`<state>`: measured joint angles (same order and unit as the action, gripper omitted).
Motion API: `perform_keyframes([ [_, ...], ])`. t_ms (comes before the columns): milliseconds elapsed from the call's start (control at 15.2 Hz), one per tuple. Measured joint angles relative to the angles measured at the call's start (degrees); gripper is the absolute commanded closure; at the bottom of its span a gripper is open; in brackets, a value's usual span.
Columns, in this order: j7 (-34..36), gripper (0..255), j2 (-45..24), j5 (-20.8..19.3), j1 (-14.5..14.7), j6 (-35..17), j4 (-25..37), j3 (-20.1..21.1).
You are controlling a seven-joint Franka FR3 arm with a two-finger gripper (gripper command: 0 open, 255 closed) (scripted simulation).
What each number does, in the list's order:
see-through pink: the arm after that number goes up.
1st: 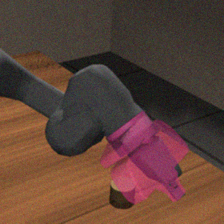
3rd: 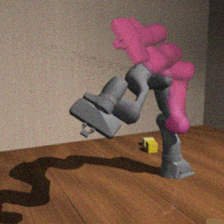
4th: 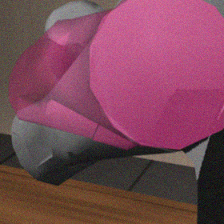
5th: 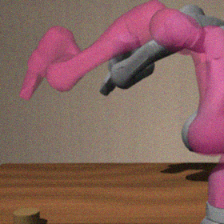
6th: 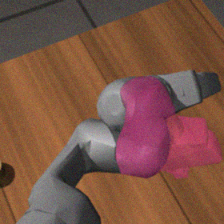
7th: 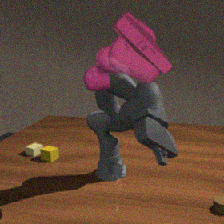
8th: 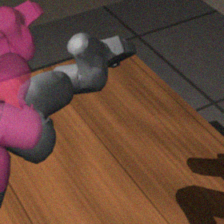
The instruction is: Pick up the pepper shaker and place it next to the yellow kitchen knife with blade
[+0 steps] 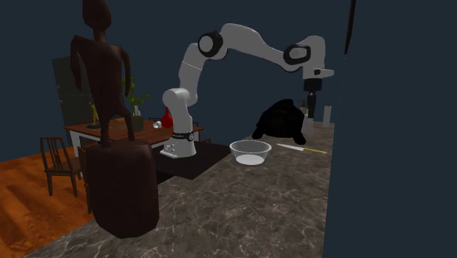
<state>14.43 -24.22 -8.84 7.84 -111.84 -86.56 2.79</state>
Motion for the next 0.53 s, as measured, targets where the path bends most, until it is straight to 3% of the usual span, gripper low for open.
perform_keyframes([
  [198,2.42,255,-4.12,-0.40,2.23,3.11,6.85,0.65],
  [396,4.85,255,-10.78,-0.89,5.03,7.75,17.80,1.17],
  [528,5.78,255,-12.49,-1.05,5.86,7.79,19.36,1.29],
])
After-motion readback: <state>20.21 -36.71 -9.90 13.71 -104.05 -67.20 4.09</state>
